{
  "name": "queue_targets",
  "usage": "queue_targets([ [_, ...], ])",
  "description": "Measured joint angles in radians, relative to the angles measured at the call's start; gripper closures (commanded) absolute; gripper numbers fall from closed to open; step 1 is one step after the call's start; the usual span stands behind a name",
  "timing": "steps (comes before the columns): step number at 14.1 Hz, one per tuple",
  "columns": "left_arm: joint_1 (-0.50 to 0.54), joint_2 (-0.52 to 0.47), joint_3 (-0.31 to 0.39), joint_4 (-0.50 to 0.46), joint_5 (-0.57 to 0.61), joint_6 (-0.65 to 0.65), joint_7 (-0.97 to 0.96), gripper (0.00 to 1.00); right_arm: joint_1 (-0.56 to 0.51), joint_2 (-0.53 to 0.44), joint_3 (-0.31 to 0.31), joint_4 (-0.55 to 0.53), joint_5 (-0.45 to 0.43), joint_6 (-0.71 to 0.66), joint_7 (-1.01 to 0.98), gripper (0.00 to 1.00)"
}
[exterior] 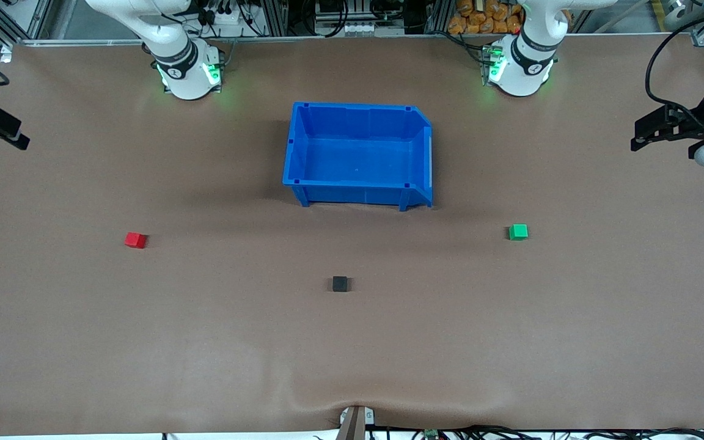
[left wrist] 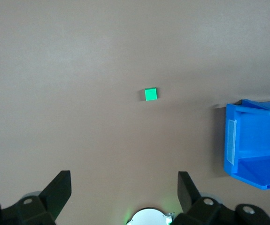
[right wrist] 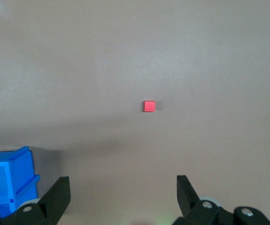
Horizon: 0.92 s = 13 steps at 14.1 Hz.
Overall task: Attach green and red cubes to black cube
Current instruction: 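Reach the left gripper to the green cube while the right gripper reaches the red cube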
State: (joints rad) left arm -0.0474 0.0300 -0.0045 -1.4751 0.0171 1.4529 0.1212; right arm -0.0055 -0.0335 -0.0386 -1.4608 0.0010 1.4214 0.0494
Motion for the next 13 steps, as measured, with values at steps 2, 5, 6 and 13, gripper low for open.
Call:
queue_targets([
  [2,0.001,0.000,0.001,0.000,0.000,0.000,0.006,0.00,0.000,-0.014,0.003,-0.010,0.000,0.000,-0.002,0.00],
  [5,-0.005,0.000,-0.002,0.000,0.000,0.000,0.008,0.00,0.000,-0.017,0.003,-0.017,0.000,0.002,-0.003,0.00],
  [6,-0.007,0.000,-0.003,0.000,0.000,0.000,0.008,0.00,0.000,-0.017,0.003,-0.018,0.000,0.004,-0.003,0.00],
  [13,-0.008,0.057,-0.013,-0.027,-0.001,0.008,0.008,0.00,-0.005,-0.004,0.002,-0.023,0.000,0.014,-0.004,0.00],
])
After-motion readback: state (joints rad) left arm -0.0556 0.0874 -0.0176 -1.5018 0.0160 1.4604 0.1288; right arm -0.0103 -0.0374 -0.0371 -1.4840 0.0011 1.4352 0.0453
